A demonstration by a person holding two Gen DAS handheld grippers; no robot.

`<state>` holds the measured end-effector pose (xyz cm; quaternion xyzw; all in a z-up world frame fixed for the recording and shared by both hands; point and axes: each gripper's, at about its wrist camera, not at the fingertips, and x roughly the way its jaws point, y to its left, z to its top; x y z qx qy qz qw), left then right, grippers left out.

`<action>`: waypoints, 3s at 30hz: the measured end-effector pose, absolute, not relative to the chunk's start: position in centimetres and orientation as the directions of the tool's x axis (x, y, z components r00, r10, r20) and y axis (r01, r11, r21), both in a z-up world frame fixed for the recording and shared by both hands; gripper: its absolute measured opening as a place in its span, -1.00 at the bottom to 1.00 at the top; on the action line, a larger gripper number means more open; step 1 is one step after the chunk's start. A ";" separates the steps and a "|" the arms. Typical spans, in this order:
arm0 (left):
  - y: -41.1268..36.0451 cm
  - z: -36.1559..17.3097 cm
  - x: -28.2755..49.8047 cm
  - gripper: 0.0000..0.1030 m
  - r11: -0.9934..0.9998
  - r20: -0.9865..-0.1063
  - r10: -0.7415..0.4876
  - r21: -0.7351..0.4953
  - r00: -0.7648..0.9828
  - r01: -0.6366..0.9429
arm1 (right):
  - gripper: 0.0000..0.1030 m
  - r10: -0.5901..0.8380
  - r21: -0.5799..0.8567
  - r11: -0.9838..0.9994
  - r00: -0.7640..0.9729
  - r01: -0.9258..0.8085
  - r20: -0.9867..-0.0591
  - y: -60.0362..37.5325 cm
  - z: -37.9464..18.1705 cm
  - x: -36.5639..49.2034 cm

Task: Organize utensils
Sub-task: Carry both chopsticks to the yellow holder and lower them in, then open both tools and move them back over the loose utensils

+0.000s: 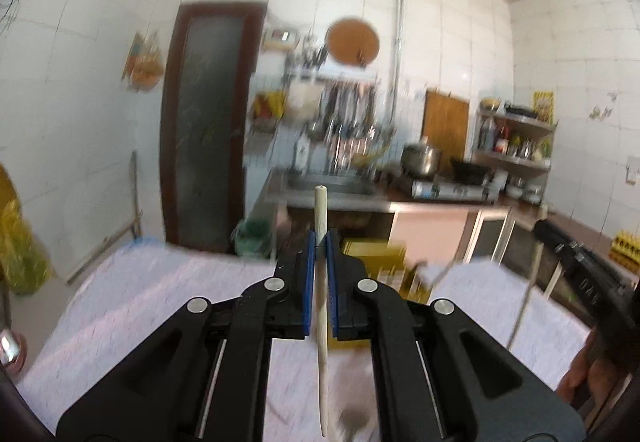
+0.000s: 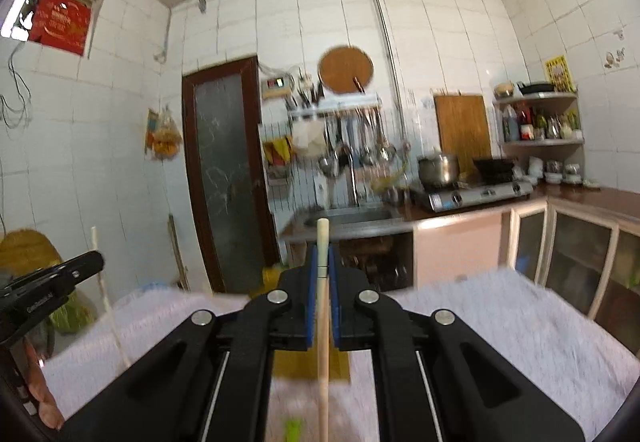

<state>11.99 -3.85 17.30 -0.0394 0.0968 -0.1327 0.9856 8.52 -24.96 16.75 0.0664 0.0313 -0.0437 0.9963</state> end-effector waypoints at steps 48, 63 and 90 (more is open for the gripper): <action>-2.8 13.0 19.2 0.90 0.992 -0.303 -0.122 -0.022 0.945 0.121 | 0.45 -0.192 0.053 0.976 0.950 0.211 -0.247 -26.7 13.3 13.8; 1.4 3.8 16.2 0.90 0.999 -0.481 -0.040 -0.013 0.876 0.038 | 0.48 -0.184 0.029 0.975 0.877 0.219 -0.443 -25.3 4.6 9.8; -1.3 -4.2 18.9 0.90 0.992 -0.735 -0.124 -0.079 0.666 0.098 | 0.02 -0.119 0.036 0.971 0.604 0.238 -0.788 -23.3 -4.4 14.4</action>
